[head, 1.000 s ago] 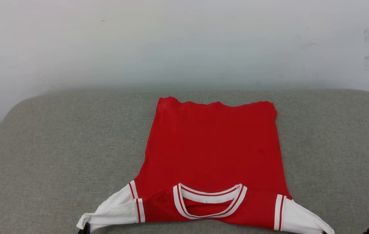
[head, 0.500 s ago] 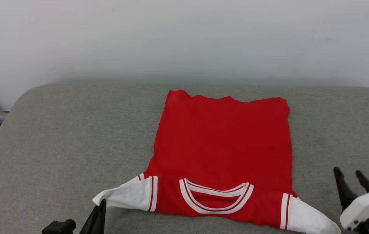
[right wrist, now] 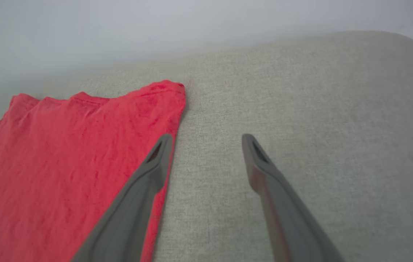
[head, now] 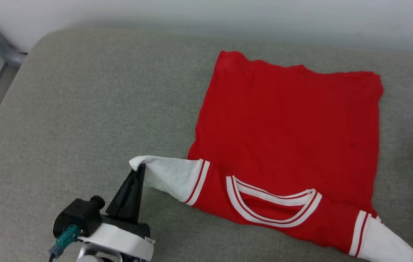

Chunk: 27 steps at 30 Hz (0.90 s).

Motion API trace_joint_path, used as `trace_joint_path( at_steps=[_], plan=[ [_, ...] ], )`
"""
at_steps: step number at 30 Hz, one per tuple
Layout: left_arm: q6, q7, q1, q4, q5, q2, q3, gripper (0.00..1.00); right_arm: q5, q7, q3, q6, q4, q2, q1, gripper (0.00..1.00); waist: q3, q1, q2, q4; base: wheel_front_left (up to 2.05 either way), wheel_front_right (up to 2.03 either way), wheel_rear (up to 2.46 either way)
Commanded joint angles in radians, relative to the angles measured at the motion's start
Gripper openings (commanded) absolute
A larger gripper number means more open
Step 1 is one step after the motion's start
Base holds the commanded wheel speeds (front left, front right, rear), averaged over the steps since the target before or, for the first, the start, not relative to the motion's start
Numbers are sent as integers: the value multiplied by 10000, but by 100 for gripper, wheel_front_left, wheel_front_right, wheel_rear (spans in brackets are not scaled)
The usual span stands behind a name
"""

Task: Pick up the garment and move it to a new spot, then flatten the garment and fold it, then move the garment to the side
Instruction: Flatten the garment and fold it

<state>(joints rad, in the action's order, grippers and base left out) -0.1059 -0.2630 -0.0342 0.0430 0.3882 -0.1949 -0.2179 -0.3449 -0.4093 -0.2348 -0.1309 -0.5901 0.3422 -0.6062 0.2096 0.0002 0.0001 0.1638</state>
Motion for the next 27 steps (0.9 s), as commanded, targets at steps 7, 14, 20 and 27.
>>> trace_joint_path(
  at_steps=[7, 14, 20, 27],
  plan=[
    [-202, -23, -903, -430, -211, 238, -219, 0, 701, -1427, 131, 3, -762, 345, -2026, 100, 1778, -2, -1, 996, 0, 0, 0],
    [-247, -24, -1433, -605, -288, 366, -529, 0, 1450, -1994, 72, 3, -1320, 215, -3164, 100, 2580, -2, -1, 1286, 0, 0, 0],
    [-253, -24, -1693, -545, -177, 303, -829, 0, 1666, -3457, 665, -10, -2519, -51, -2714, 100, 2816, -2, -1, 1358, 0, 0, 0],
    [-255, -24, -1762, -476, -172, 365, -945, 0, 1509, -4146, 524, -4, -2731, 131, -2714, 0, 2723, -2, -1, 1415, 0, 0, 0]
  ],
)
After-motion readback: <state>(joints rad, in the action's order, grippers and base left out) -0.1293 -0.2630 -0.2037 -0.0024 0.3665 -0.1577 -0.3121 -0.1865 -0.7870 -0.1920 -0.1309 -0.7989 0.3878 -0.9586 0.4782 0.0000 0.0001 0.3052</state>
